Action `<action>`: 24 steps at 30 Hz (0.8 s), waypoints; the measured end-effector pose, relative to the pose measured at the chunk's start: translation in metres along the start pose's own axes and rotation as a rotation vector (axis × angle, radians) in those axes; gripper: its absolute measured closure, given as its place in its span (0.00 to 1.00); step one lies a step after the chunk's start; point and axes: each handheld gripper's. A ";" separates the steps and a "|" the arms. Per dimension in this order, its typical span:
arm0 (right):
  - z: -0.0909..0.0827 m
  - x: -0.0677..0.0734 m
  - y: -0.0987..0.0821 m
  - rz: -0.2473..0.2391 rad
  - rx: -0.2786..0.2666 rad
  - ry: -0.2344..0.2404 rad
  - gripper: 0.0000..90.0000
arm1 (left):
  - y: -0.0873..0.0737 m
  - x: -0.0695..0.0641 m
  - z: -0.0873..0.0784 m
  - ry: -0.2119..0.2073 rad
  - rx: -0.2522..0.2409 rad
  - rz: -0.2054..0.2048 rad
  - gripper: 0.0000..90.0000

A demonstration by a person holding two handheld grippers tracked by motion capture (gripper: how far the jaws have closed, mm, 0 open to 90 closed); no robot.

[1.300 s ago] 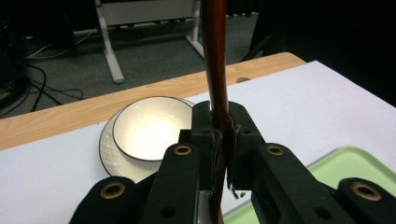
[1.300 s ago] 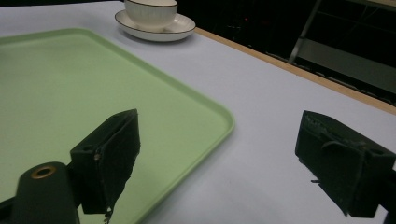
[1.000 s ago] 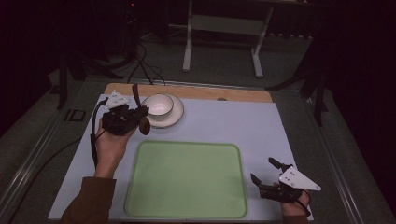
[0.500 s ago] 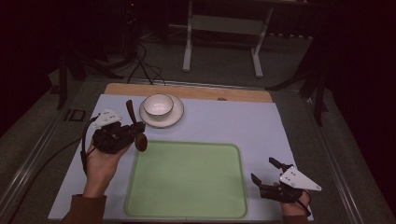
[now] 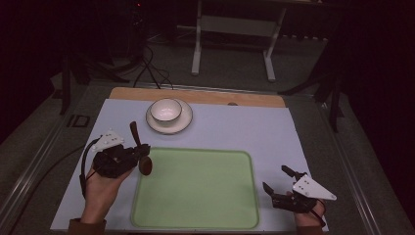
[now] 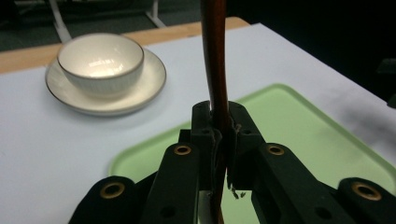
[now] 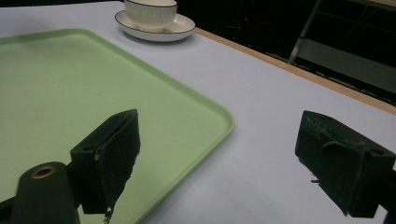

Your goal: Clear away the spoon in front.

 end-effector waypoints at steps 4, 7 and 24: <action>0.000 0.000 0.000 -0.001 0.001 0.001 0.15 | -0.011 -0.002 0.005 -0.011 0.030 -0.008 0.93; 0.000 0.000 0.000 0.000 0.000 0.000 0.15 | -0.020 -0.001 0.009 -0.019 0.048 -0.031 0.93; 0.001 0.001 0.000 -0.002 0.004 0.001 0.15 | -0.076 -0.002 0.033 -0.064 0.193 -0.134 0.93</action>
Point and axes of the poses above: each handheld gripper's, and its own axes: z roughly forward along the jaws, y roughly out of its top, x roughly to its left, and after that the axes turned 5 degrees about -y, right-handed
